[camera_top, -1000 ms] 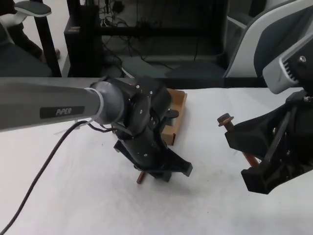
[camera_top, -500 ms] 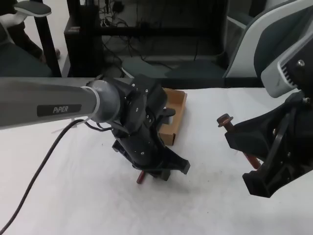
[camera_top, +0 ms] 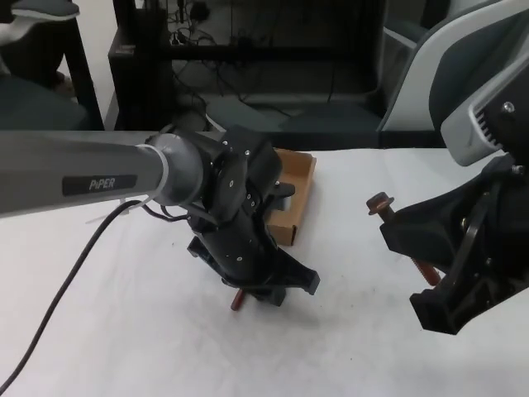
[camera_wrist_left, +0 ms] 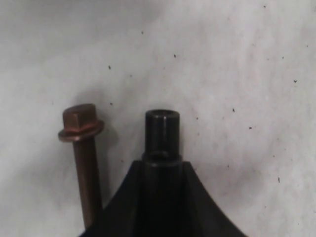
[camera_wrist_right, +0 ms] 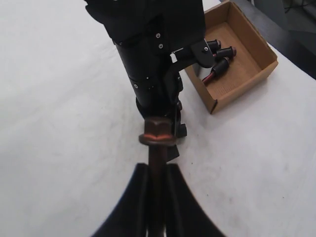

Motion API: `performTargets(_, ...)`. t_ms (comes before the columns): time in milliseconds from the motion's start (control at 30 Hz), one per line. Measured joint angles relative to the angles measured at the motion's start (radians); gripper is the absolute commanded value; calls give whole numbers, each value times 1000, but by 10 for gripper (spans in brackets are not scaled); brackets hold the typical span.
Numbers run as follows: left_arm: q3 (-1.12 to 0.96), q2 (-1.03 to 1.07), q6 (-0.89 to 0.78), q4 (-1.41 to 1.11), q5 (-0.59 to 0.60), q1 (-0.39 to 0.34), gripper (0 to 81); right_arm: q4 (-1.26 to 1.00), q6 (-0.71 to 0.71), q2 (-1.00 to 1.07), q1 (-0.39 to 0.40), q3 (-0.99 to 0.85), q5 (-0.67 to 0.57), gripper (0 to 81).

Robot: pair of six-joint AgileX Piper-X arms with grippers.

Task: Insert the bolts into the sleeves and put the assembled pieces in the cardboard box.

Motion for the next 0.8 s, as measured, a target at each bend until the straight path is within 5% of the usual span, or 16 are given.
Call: performTargets(800,6,-26,-18,99,-39,2,17,17,0,0,0,45,0,4)
